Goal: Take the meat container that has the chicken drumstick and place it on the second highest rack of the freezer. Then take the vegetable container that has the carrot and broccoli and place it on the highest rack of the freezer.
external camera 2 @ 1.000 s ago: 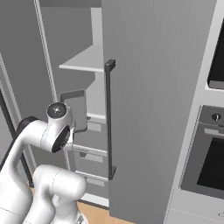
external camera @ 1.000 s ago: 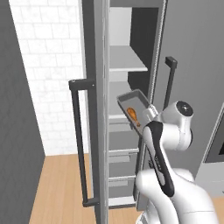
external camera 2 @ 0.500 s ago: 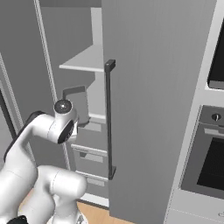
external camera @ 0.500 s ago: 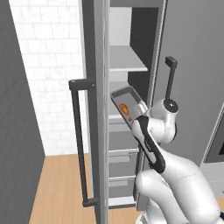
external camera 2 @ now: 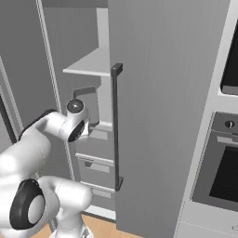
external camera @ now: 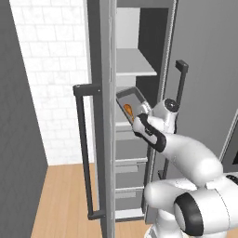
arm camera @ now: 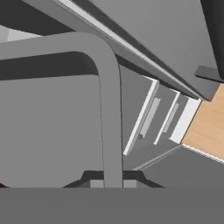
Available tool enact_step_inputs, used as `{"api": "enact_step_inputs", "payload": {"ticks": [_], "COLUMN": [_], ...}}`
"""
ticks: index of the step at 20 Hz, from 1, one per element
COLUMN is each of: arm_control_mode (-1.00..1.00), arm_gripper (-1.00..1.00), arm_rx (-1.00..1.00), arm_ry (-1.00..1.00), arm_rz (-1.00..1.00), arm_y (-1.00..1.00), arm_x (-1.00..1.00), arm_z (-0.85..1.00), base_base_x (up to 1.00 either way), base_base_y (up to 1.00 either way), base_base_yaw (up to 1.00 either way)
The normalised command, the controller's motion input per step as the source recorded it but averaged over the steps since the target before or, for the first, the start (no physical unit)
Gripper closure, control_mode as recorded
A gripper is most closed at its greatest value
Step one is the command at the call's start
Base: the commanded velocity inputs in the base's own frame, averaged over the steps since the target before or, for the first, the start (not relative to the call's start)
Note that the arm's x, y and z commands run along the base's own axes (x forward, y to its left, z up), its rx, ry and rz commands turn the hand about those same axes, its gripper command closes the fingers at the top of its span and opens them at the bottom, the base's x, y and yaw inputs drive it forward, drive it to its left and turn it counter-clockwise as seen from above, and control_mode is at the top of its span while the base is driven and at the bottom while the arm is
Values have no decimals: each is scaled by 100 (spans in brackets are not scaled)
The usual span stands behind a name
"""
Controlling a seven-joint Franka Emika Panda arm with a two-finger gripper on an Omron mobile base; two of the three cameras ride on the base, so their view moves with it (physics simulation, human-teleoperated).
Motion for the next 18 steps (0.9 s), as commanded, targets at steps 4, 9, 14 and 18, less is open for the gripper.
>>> {"api": "enact_step_inputs", "payload": {"ticks": [4,9,14,18], "arm_control_mode": [-100,-100,-100,-100], "arm_gripper": [100,100,100,100], "arm_rx": [0,0,0,-2], "arm_ry": [2,0,1,4], "arm_rz": [0,0,0,0], "arm_y": [0,0,1,6], "arm_x": [59,50,58,58], "arm_z": [-12,-20,-14,-19], "base_base_x": [0,0,0,0], "base_base_y": [0,0,0,0], "base_base_yaw": [0,0,0,0]}}
